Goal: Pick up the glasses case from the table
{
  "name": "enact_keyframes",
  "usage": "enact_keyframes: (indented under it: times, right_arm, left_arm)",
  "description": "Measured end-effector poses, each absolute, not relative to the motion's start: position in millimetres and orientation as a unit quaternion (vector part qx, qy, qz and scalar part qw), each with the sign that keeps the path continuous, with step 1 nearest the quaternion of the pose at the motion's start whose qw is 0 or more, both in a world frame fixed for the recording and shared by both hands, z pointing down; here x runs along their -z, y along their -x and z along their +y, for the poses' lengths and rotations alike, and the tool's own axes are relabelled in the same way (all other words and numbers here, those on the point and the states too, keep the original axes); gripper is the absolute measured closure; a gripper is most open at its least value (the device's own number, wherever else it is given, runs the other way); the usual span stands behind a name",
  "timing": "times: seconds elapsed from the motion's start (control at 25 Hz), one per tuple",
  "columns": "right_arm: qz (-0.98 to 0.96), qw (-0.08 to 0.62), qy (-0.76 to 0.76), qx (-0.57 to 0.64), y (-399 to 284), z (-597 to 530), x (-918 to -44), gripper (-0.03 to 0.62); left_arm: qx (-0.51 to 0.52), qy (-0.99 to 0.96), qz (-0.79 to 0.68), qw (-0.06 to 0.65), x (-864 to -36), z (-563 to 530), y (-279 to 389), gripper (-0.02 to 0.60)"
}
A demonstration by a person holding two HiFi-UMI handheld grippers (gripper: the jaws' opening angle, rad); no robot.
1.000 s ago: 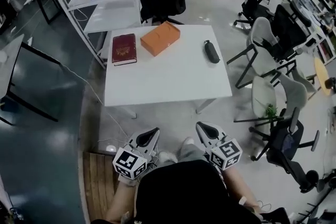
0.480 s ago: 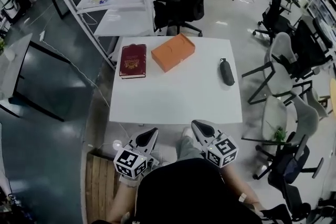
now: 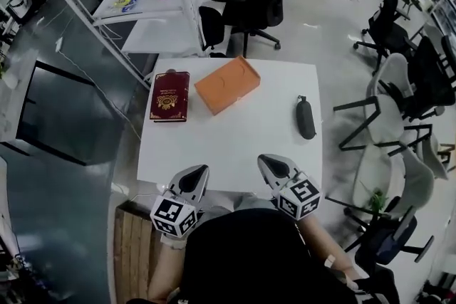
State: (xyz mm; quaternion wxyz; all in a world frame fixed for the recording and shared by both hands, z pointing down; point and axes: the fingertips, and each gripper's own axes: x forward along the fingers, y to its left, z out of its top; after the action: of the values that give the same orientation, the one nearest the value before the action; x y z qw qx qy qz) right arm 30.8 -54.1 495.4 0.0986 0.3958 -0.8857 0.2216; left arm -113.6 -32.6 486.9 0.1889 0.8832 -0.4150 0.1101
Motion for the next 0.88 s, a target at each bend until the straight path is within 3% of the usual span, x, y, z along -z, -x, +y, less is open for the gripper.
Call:
enact_keyframes:
  times: [0.32,0.88]
  right_arm:
    - [-0.867,0.108,-0.423,-0.241,-81.9,-98.4,-522.2,0.565]
    - [-0.795,0.162,-0.530,-0.247,-184.9,-168.1,-596.7,0.553]
  left_arm:
    - [-0.139,-0.878,-0.410,0.203,-503.3,-69.7,78.2,0.563]
    - [-0.191,-0.869,-0.390,0.238,-535.2,-96.3,72.4,0.563]
